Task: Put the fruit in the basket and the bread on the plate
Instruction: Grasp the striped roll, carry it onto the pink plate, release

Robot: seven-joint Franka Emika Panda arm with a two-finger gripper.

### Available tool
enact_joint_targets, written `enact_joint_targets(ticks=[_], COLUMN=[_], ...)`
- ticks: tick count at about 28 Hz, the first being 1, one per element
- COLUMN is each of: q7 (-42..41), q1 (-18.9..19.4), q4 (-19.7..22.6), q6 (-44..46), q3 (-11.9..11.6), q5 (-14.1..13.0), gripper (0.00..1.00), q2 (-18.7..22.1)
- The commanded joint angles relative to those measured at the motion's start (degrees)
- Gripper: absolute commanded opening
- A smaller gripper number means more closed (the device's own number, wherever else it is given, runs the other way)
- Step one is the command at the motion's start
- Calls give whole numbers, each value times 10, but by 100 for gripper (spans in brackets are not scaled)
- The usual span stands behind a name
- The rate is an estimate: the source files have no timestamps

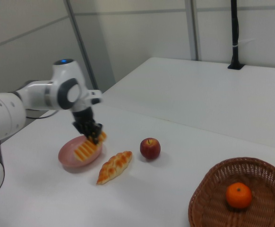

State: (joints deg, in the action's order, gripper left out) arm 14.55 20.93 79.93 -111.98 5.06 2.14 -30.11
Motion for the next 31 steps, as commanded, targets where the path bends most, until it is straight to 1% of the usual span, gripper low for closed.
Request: enact_joint_targets(ticks=[1,2,3,4,5,6,7,9,10,17,25,30,31], q7=[60,68,77,86,94,113,121,132,135,137,137,137,136], q1=[52,60,68,75,79,84,88,92,92,86,60,28,12], q4=[-4,-4,-3,-2,-1,1,1,3,3,1,-2,-2,-2], q6=[-76,-90,-101,-110,-116,-119,-119,-119,-119,-115,-116,-117,-117], q3=[8,8,8,8,8,8,8,8,8,2,1,-1,-7], q5=[32,44,57,70,82,106,117,135,137,134,132,132,132], gripper=[0,0,5,17,37,96,100,100,100,100,100,100,100], q2=[-16,-21,-25,-28,-32,-38,-40,-40,-40,-33,-24,-18,-16])
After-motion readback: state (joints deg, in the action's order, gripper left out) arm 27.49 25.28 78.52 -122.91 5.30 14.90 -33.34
